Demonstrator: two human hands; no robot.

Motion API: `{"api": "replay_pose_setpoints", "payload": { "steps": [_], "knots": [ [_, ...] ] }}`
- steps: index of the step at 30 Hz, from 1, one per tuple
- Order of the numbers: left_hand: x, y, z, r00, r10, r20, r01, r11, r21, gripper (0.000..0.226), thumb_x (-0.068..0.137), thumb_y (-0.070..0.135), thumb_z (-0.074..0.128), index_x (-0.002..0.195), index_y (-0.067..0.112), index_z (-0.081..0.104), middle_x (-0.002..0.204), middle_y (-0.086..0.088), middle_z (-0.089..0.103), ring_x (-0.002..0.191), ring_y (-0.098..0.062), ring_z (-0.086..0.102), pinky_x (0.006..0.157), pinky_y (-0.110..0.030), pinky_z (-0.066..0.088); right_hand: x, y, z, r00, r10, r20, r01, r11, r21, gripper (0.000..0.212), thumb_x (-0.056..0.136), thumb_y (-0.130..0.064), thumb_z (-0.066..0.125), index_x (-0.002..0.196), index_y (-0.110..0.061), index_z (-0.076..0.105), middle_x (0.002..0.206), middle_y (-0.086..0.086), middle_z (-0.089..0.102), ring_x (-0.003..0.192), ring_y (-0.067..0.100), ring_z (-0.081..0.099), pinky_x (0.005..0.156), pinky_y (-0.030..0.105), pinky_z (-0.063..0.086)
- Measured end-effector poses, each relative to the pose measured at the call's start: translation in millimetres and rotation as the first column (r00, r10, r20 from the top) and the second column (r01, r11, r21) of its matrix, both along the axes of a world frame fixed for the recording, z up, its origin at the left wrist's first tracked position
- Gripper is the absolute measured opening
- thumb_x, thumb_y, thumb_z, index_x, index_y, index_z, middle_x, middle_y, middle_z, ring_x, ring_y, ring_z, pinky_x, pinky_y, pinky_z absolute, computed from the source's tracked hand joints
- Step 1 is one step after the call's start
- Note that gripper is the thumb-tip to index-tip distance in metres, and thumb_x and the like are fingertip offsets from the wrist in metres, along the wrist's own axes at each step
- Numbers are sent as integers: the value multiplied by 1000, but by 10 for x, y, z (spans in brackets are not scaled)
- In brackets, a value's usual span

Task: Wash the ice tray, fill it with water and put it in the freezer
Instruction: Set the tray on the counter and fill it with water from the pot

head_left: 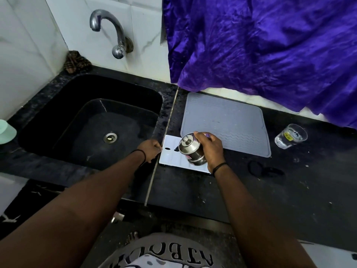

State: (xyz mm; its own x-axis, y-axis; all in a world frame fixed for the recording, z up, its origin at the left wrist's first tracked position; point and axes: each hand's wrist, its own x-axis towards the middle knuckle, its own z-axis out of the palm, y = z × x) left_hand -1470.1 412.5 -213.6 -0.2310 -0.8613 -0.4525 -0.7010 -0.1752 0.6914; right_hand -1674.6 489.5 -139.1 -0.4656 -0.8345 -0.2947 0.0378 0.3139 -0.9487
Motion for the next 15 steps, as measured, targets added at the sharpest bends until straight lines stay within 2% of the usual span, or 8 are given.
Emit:
{"api": "replay_pose_setpoints", "payload": {
  "steps": [2,5,10,15],
  "knots": [
    [-3,19,3,1000,-7,5,7,1000,-9,21,90,23,57,70,18,55,65,-5,55,57,-18,54,41,-23,45,22,3,-17,1000,6,-26,-6,1000,3,15,75,-33,77,70,-20,72,79,3,73,76,19,67,73,34,55],
    [-1,37,14,1000,-14,11,14,1000,-17,19,90,24,58,73,16,56,67,-4,54,63,-21,56,44,-24,47,68,2,-19,999,21,-47,-21,1000,17,18,66,-45,76,71,-28,74,73,-5,74,73,15,68,72,31,56],
    [10,65,23,1000,-8,10,8,1000,-27,25,90,23,59,66,20,52,65,-2,54,64,-21,56,46,-24,47,131,9,-18,991,45,-123,-45,999,9,28,60,-58,71,75,-34,72,71,-11,72,61,-1,65,54,15,48],
    [8,76,40,999,-17,28,18,999,-37,26,89,21,58,65,19,51,64,-3,54,63,-23,56,52,-31,52,164,6,-41,987,48,-152,-45,999,19,30,61,-59,72,78,-35,73,73,-11,73,64,1,66,59,20,49]
  ]
}}
